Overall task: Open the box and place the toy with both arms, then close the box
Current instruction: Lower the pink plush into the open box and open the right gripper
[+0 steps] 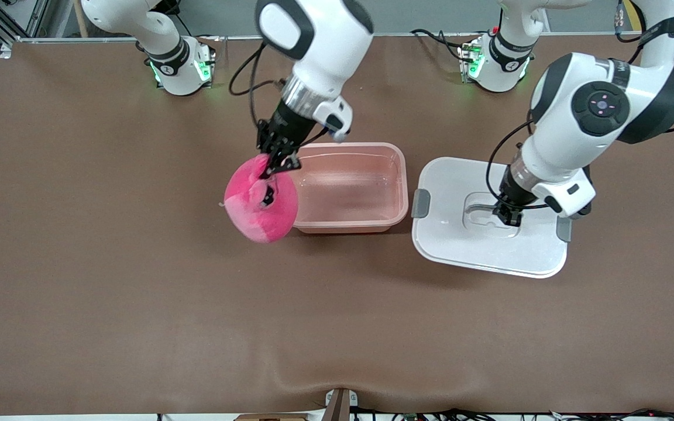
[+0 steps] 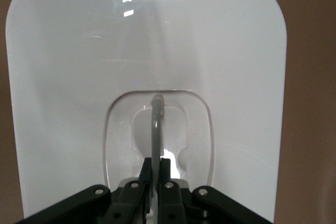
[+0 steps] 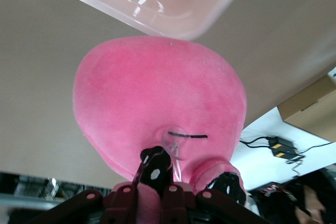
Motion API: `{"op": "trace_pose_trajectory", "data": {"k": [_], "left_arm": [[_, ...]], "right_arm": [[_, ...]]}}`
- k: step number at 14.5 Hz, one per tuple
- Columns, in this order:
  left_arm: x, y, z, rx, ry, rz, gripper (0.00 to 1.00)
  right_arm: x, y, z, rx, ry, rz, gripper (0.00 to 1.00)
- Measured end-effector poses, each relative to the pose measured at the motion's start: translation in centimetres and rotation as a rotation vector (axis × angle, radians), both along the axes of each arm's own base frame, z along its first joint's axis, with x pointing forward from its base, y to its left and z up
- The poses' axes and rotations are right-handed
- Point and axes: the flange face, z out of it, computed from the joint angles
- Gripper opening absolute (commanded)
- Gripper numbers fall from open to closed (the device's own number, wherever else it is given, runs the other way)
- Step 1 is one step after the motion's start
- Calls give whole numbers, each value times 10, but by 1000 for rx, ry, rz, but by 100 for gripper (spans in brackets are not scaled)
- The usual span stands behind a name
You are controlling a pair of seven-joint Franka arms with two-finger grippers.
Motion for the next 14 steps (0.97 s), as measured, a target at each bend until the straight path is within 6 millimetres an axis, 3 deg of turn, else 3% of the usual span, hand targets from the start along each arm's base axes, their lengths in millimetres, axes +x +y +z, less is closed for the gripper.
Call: {"op": "trace_pose_trajectory", "data": {"k": [3,5,11,12,13,14], "left_arm": [[5,36,-6,-42,24,-13,0],[7,48,-6,-52,20,-14,0],[9,63,-20,-57,-9,-16,0],[9,62,-21,-58,-10,-18,0],[8,61,-20,-58,-11,-19,0],[8,61,-20,-58,-11,-20,0]], "right_arm": [[-40,31,-17,-58,19,57,0],[-53,45,-34,-93,36,72,0],[-53,58,-71,-151,55,49,0],[-56,60,-75,-154,47,34,15],[-61,63,-79,-155,36,21,75],[-67,67,-83,-157,27,15,100]]}}
